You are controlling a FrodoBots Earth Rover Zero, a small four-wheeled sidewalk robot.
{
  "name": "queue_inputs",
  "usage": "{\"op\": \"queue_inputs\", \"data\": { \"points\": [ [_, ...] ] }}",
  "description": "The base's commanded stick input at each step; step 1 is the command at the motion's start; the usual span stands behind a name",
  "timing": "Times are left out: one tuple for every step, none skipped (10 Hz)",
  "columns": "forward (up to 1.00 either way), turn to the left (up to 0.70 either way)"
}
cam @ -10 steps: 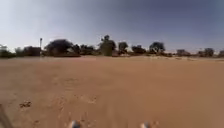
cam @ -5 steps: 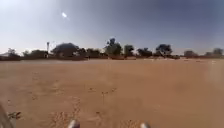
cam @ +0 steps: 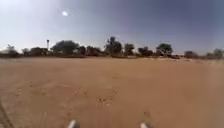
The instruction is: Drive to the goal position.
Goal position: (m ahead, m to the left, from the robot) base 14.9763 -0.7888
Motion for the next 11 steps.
{"op": "queue_inputs", "data": {
  "points": [
    [0.70,0.00],
    [0.70,0.00],
    [0.70,0.00],
    [0.70,0.00],
    [0.70,0.00],
    [0.70,0.00],
    [0.70,0.00],
    [0.70,0.00],
    [0.70,0.00],
    [0.70,0.00],
    [0.70,0.00]
  ]
}}
